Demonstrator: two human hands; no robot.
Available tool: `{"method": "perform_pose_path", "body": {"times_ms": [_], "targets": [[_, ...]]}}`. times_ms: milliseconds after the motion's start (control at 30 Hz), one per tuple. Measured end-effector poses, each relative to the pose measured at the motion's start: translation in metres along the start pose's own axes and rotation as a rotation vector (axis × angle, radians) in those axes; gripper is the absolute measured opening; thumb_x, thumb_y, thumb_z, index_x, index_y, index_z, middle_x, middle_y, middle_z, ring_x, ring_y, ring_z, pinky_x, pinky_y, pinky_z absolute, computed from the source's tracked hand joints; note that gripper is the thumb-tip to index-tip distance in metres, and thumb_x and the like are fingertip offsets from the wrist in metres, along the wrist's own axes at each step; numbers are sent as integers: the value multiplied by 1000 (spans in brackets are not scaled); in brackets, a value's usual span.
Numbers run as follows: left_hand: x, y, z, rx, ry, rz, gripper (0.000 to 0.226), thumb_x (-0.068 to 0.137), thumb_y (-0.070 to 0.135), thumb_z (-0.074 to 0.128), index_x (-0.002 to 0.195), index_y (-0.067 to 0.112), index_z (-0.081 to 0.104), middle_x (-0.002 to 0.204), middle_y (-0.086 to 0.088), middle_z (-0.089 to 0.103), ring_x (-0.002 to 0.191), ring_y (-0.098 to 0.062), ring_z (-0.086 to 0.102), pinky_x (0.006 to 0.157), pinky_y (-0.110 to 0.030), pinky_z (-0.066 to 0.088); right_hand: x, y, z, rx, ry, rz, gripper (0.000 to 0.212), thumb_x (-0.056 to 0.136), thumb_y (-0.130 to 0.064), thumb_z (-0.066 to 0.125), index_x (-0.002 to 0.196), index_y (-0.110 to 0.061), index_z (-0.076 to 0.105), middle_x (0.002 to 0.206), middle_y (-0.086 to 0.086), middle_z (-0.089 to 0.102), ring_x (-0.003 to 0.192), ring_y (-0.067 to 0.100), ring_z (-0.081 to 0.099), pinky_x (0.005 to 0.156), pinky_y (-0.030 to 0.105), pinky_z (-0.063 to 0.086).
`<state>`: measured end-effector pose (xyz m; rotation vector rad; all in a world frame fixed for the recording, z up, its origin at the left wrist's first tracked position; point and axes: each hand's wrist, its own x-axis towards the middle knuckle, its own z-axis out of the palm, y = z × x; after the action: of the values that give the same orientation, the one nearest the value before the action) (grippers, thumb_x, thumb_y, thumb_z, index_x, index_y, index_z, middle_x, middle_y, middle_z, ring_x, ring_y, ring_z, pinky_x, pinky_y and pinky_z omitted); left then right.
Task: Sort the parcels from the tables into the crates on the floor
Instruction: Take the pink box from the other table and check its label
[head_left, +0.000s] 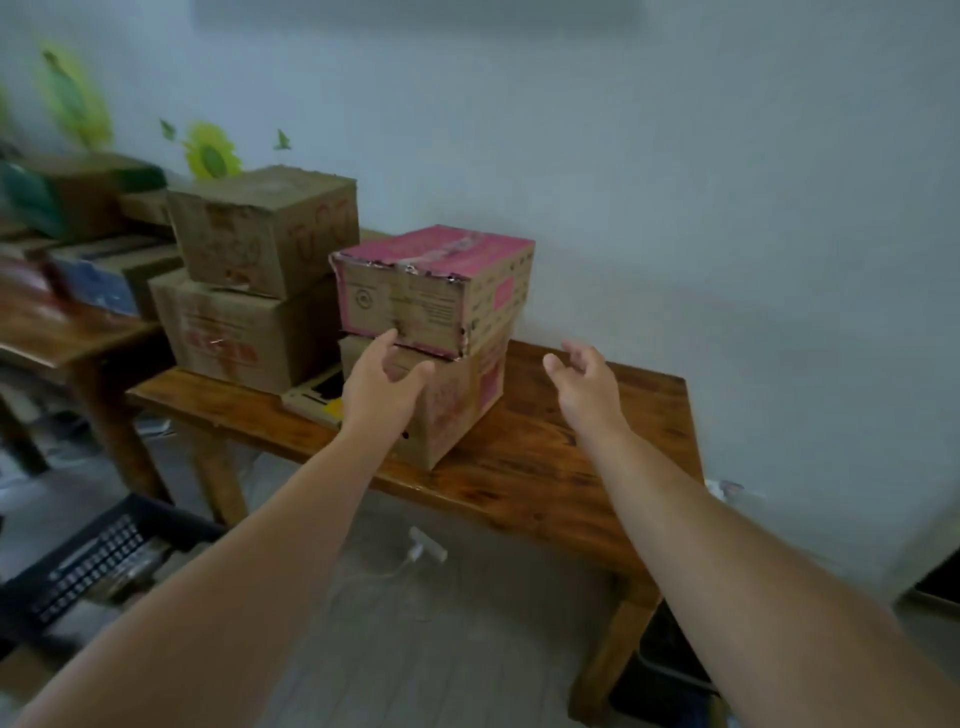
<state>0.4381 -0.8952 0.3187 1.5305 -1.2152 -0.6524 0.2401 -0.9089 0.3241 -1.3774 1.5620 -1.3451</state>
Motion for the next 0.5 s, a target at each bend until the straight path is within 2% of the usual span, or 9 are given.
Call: {"method": "perform_pose_path", "body": {"times_ms": [133, 300, 500], "targets": [[34, -13, -25, -36, 47, -31, 61, 90, 31, 61, 145, 25, 34, 140, 1, 48, 125, -18, 48, 103, -44, 43, 23, -10, 43, 8, -21, 17, 53, 95, -30, 56, 143, -16, 39, 150, 7, 37, 136, 23, 36, 104, 34, 34], [91, -24, -41, -23, 73, 55, 56, 92, 28, 60, 142, 22, 38, 136, 2, 51, 121, -16, 49, 100, -33, 41, 66, -15, 90, 52, -4, 39, 57, 96, -35, 54, 146, -17, 34, 152, 6, 34, 138, 23, 34, 106, 37, 32], [182, -34, -37, -11, 64, 34, 60, 92, 35, 59, 144, 21, 33, 140, -2, 48, 124, -21, 48, 98, -37, 42, 130, -15, 127, 193, -4, 38, 75, 92, -42, 56, 151, -17, 19, 153, 8, 31, 138, 28, 33, 111, 49, 30]]}}
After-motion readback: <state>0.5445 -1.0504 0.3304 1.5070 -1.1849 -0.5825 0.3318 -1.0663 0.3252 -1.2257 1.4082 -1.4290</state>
